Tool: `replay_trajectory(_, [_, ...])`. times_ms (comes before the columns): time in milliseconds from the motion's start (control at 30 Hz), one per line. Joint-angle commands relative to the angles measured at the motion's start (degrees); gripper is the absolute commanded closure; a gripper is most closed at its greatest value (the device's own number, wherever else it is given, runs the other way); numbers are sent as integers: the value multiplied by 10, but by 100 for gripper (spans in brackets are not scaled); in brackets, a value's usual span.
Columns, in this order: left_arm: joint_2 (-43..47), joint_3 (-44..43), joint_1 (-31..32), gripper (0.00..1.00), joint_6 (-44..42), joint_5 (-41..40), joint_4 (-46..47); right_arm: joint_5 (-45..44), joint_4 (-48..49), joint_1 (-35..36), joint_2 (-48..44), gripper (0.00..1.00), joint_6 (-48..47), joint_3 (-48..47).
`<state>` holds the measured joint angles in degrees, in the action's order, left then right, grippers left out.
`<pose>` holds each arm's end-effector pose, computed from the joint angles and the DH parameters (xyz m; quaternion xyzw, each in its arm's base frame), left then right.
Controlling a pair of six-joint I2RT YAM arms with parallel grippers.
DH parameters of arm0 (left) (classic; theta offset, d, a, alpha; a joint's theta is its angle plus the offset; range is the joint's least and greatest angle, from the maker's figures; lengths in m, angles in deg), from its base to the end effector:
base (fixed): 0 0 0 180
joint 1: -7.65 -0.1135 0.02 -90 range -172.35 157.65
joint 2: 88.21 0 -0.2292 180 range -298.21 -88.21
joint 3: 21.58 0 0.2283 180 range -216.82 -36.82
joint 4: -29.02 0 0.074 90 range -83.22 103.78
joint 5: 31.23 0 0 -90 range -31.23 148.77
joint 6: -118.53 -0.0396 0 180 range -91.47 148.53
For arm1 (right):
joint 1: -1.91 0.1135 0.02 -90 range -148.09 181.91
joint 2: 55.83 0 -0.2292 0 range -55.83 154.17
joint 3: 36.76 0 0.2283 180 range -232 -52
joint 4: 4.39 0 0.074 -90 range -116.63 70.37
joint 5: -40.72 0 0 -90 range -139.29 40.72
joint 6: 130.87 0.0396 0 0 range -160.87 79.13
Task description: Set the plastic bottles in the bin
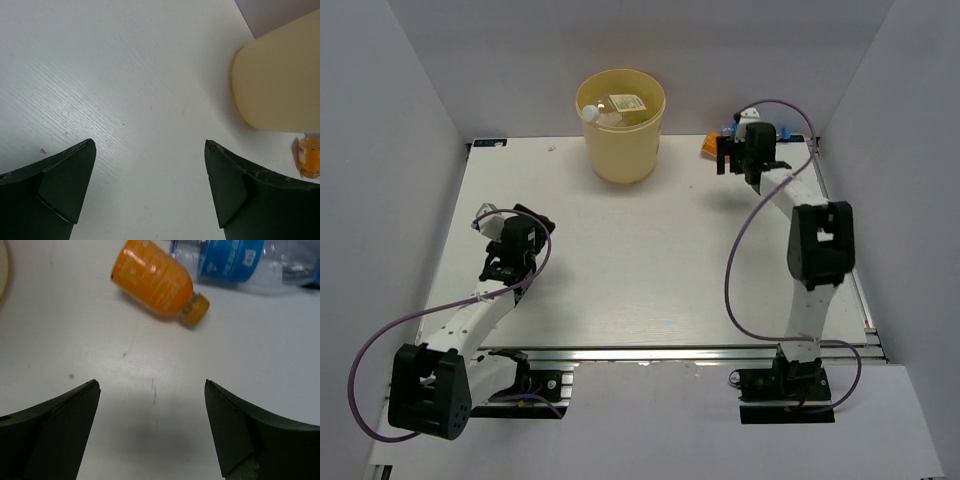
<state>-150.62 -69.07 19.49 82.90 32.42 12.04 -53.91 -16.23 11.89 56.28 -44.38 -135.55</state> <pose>0.2262 -0.0295 0.2000 -0.4118 0.7531 -0.0913 0.5049 0.4252 0.0716 0.2250 -0.0776 0.8402 -0.0038 0.5368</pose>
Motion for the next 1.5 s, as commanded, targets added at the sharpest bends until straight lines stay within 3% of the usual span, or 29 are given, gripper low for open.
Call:
replay_trajectory(0, [10,-23,-1,2,-28,-5,20,39,-69,-13,104,11,-32,-169])
replay_trajectory(167, [19,-11,-2,2,-41,-40,29,80,-53,-18,207,11,-92,-279])
replay_trajectory(300, [23,-27,-2,2,-65,-71,6,63,-17,-18,294,11,-102,-367])
replay_trajectory(467, [36,-41,-2,2,-80,-106,-16,61,10,-17,380,11,-202,-463])
replay_trajectory(767, [16,-44,-2,2,-55,-121,-16,96,71,-19,427,12,-249,-491])
replay_trajectory(800, [13,-46,-2,2,-53,-124,-18,99,75,-18,429,15,-247,-491])
replay_trajectory(933, [6,-50,-3,2,-45,-141,-24,97,70,-19,435,47,-237,-490])
replay_trajectory(1067, [7,-53,-2,2,-46,-141,-21,100,63,-19,395,59,-224,-456])
replay_trajectory(1200, [17,-47,-2,2,-27,-145,-23,122,92,-18,318,79,-191,-371])
replay_trajectory(1467, [22,-60,-3,2,-20,-130,-39,163,93,-5,153,79,-99,-305])
